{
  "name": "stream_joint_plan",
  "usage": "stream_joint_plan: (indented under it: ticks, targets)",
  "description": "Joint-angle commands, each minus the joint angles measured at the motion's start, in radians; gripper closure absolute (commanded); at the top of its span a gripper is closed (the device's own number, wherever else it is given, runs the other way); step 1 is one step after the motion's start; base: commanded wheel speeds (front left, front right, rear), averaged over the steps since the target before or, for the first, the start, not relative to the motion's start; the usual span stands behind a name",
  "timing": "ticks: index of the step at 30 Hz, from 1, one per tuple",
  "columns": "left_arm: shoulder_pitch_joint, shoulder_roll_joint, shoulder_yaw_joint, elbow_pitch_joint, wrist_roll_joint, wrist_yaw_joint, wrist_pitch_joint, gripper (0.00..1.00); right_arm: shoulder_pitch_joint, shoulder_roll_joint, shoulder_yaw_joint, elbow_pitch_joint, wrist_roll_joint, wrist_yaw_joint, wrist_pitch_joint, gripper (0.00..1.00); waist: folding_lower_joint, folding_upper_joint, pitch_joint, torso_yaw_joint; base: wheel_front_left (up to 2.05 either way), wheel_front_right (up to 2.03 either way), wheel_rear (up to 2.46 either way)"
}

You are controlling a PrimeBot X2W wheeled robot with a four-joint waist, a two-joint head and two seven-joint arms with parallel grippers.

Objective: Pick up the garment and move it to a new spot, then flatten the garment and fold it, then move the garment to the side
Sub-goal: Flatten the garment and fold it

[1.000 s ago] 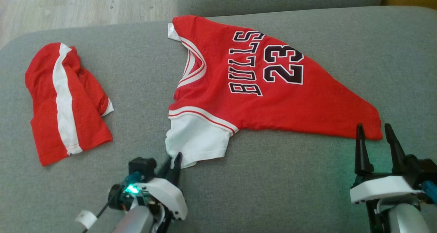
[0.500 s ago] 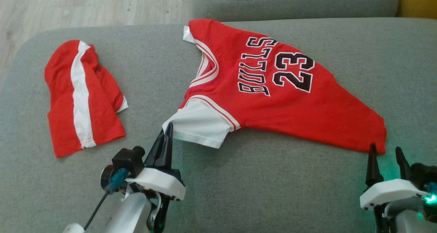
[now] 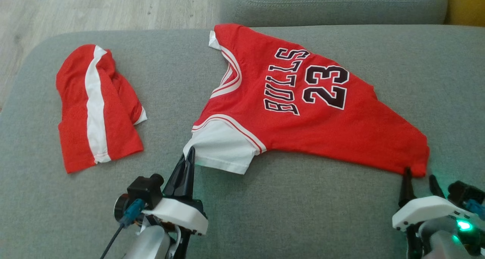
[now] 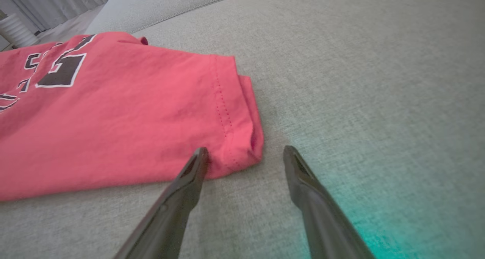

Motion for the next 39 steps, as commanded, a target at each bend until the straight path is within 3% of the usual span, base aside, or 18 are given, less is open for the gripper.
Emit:
stream_joint_plan:
  ticks: [1,2,4,9,14,19,25,30,39]
  targets:
    - [-0.018,0.014,0.031,-0.033,0.011,-0.004,-0.013,1.0,-0.028,-0.004,0.051,0.015,0.012,0.007,-0.008,0.0,0.0001,0.0,-0.002,-0.002,0.0,0.0,0.0]
    - [-0.016,0.014,0.032,-0.033,0.012,-0.005,-0.013,1.0,-0.033,-0.004,0.06,0.026,0.016,0.007,-0.011,0.02,0.0001,0.0,-0.003,-0.003,0.0,0.0,0.0]
    - [-0.014,0.016,0.032,-0.032,0.013,-0.006,-0.013,1.0,-0.041,-0.004,0.075,0.041,0.013,0.007,-0.017,1.0,0.0001,0.0,-0.007,-0.004,0.0,0.0,0.0]
    - [-0.005,0.015,0.047,-0.042,0.009,-0.006,-0.013,1.0,-0.051,-0.004,0.102,0.016,0.013,0.007,-0.028,1.0,0.0001,0.0,-0.021,-0.004,0.0,0.0,0.0]
    - [0.003,0.008,0.088,-0.114,-0.023,-0.019,-0.013,1.0,-0.035,-0.004,0.143,-0.105,0.033,0.007,-0.031,1.0,0.0001,0.0,-0.048,-0.004,0.0,0.0,0.0]
    - [-0.008,0.012,0.14,-0.236,-0.013,-0.026,-0.013,1.0,0.004,-0.004,0.221,-0.337,0.07,0.007,-0.031,1.0,0.0001,0.0,-0.092,-0.011,0.0,0.0,0.0]
    - [-0.066,0.03,0.232,-0.476,0.007,-0.036,-0.013,1.0,-0.015,-0.004,0.253,-0.599,0.042,0.007,-0.028,1.0,0.0001,0.0,-0.135,-0.022,0.0,0.0,0.0]
    - [-0.145,0.056,0.251,-0.651,0.008,-0.036,0.009,1.0,-0.042,-0.02,0.257,-0.802,-0.009,0.007,0.039,1.0,0.0001,0.0,-0.164,-0.025,0.0,0.0,0.0]
    - [-0.264,0.073,0.28,-0.92,-0.067,0.016,0.228,1.0,-0.042,-0.021,0.292,-1.116,-0.064,0.007,0.246,1.0,0.0001,0.0,-0.16,-0.038,0.0,0.0,0.0]
